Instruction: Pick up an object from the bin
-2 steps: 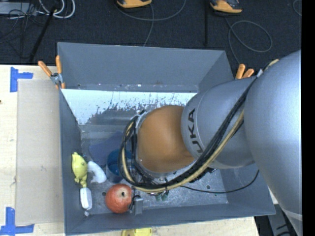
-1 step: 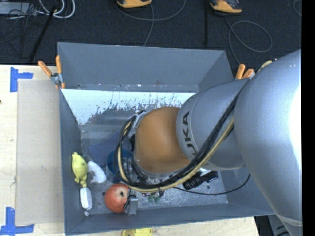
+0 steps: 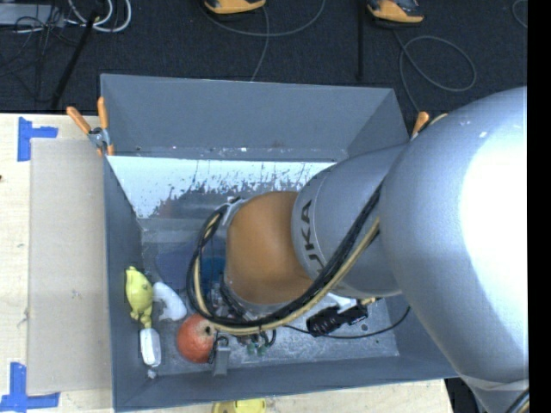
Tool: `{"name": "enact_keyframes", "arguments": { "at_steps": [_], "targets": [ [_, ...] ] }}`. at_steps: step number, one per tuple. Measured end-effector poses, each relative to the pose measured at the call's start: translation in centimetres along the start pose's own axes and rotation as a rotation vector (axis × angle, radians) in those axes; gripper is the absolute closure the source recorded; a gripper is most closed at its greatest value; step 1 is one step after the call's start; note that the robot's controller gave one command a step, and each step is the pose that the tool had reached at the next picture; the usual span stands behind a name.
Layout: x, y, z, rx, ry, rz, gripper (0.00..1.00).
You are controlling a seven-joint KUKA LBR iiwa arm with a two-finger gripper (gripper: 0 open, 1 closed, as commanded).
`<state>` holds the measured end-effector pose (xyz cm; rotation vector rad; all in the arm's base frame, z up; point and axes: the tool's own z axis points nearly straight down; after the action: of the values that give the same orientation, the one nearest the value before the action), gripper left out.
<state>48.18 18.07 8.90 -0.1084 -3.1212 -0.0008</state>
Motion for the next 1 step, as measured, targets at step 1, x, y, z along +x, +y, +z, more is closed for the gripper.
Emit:
{"name": "enact_keyframes", "arguments": {
  "at_steps": [1],
  "targets": [
    [0.00, 0.00, 0.00, 0.000, 0.000, 0.000, 1.00]
  ]
}}
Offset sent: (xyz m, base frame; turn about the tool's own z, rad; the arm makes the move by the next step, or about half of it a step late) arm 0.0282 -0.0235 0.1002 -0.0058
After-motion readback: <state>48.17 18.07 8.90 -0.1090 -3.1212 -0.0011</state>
